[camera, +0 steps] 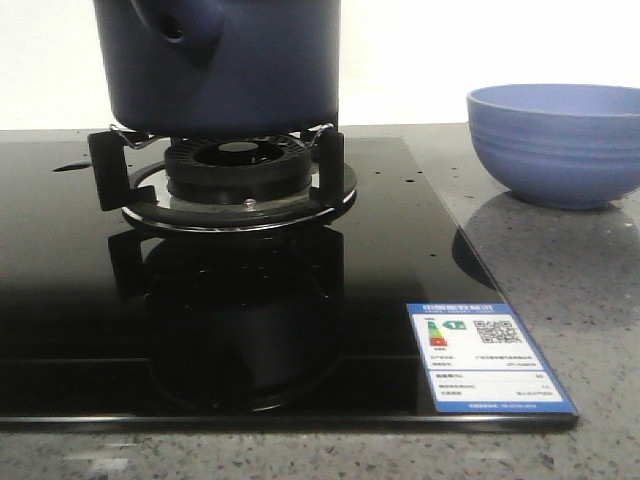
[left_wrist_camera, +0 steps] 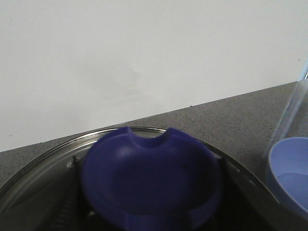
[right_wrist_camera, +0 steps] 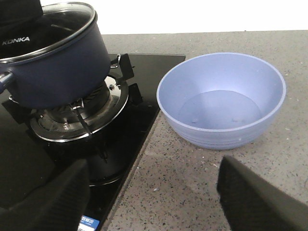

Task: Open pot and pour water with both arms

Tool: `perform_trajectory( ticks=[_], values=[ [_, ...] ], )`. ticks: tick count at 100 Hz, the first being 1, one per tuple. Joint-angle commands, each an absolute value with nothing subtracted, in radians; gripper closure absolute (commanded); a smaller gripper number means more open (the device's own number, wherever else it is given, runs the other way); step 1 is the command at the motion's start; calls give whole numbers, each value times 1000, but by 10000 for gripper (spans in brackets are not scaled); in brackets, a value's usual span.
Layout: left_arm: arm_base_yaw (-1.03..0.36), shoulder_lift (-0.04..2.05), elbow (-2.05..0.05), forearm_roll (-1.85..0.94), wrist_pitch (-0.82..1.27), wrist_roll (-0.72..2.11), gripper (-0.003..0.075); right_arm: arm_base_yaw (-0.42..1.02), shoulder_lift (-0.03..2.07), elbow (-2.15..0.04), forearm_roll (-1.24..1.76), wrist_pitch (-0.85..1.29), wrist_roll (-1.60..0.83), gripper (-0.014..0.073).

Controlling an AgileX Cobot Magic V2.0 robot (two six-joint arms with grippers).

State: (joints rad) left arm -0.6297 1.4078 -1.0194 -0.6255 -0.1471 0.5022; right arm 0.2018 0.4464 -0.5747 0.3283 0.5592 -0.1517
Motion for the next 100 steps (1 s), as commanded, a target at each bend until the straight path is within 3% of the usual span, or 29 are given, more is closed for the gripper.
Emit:
perform_trajectory(
  ticks=[1,11,28,50,100],
  values=[
    [-637,1368,-1058,-619,-224,500,392,203,462,-610,332,484,-165,90],
    [-637,1349,-1058,-619,-224,500,392,203,462,-610,328,489,-165,101],
    [-637,1284,-1058,-594,-224,500,392,203,489,-619,321,506,-165,229],
    [-579,1188,-1058,-572,-205,500,391,188,686,-760,244,602,-143,227],
    [-236,1024,-1058,-574,-8,500,391,-48,1307,-1280,193,935,-135,227]
  ],
)
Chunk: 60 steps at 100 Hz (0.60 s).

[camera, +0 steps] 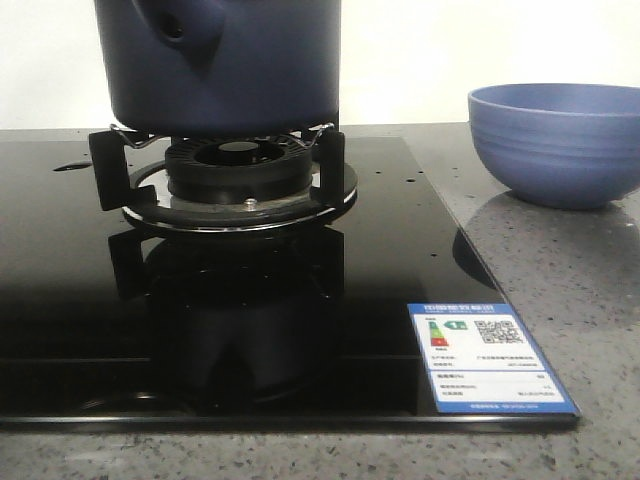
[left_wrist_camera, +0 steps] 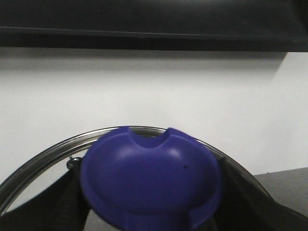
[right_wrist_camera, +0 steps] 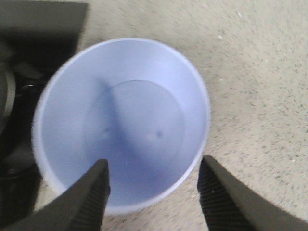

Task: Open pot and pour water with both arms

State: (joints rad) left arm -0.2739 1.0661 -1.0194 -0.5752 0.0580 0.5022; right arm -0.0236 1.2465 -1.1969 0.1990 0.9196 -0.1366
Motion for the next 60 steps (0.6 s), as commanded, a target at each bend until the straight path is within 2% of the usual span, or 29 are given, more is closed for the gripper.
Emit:
perform_trajectory(
  ticks=[1,20,46,53,60],
  values=[
    [-233,1022,-1058,-574,-6,500,391,-48,1315,-1291,193,938,-135,227],
    [-184,1009,-1058,-574,0,500,391,-74,1502,-1382,175,987,-135,227],
    [-180,1009,-1058,-574,8,500,391,-79,1633,-1397,175,988,-135,234],
    [-180,1009,-1058,-574,10,500,391,-79,1646,-1397,175,992,-135,296],
    [-180,1009,-1058,-574,12,500,391,-79,1647,-1397,175,990,-135,421]
  ],
)
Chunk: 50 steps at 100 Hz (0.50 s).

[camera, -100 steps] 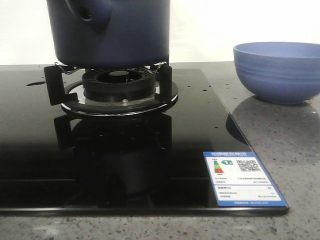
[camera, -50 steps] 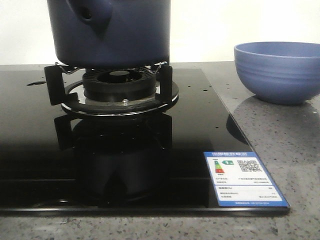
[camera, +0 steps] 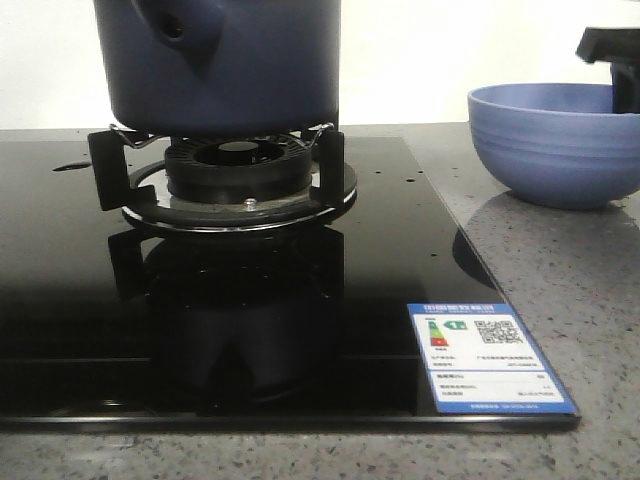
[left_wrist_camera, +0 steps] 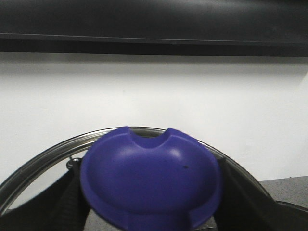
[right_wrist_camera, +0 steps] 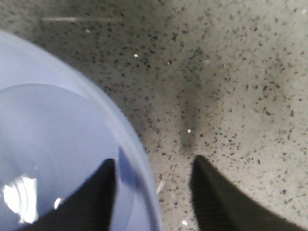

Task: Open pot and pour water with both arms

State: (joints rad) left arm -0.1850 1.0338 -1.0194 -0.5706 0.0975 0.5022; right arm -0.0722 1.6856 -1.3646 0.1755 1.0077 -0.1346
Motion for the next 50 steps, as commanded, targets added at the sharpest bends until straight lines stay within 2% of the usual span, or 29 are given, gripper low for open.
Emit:
perform_trajectory(
  ticks=[1,13,29,50],
  values=[
    [-180,1009,-1058,-574,12,500,391,-79,1647,-1397,175,990,-135,449],
    [-180,1009,-1058,-574,13,500,391,-79,1644,-1397,175,989,-135,665],
    [-180,1009,-1058,-574,13,500,391,-79,1619,-1420,177,1019,-135,655],
    [-180,1024,-1058,-574,15,500,391,-70,1615,-1588,260,1162,-135,655]
  ],
)
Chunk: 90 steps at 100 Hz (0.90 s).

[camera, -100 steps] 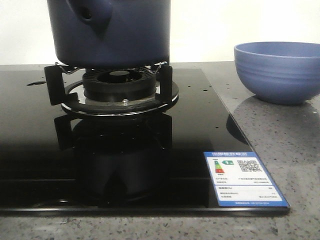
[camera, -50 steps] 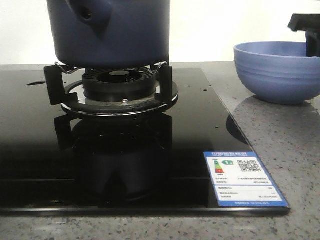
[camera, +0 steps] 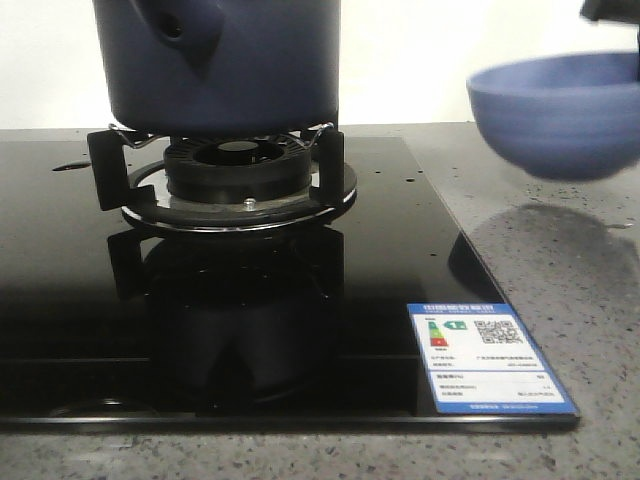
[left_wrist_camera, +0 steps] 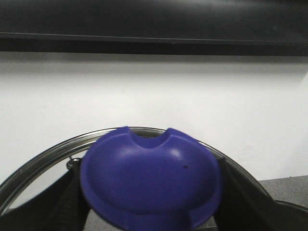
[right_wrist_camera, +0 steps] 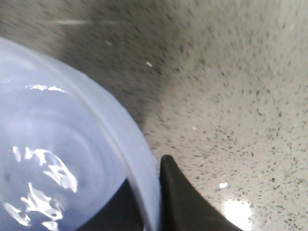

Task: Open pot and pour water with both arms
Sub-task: 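Lift the light blue bowl up off the counter with the right gripper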

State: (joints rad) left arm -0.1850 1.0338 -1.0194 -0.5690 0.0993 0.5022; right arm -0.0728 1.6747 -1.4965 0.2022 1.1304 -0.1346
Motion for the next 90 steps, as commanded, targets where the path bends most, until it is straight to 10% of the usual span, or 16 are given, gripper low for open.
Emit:
perform_trajectory(
  ticks=[1,90],
  values=[
    [-180,1026,-1058,-574,15,500,391,-70,1615,-1600,262,1166,-135,655],
    [-180,1039,-1058,-568,15,500,391,367,1893,-2325,272,1236,-14,634]
  ],
)
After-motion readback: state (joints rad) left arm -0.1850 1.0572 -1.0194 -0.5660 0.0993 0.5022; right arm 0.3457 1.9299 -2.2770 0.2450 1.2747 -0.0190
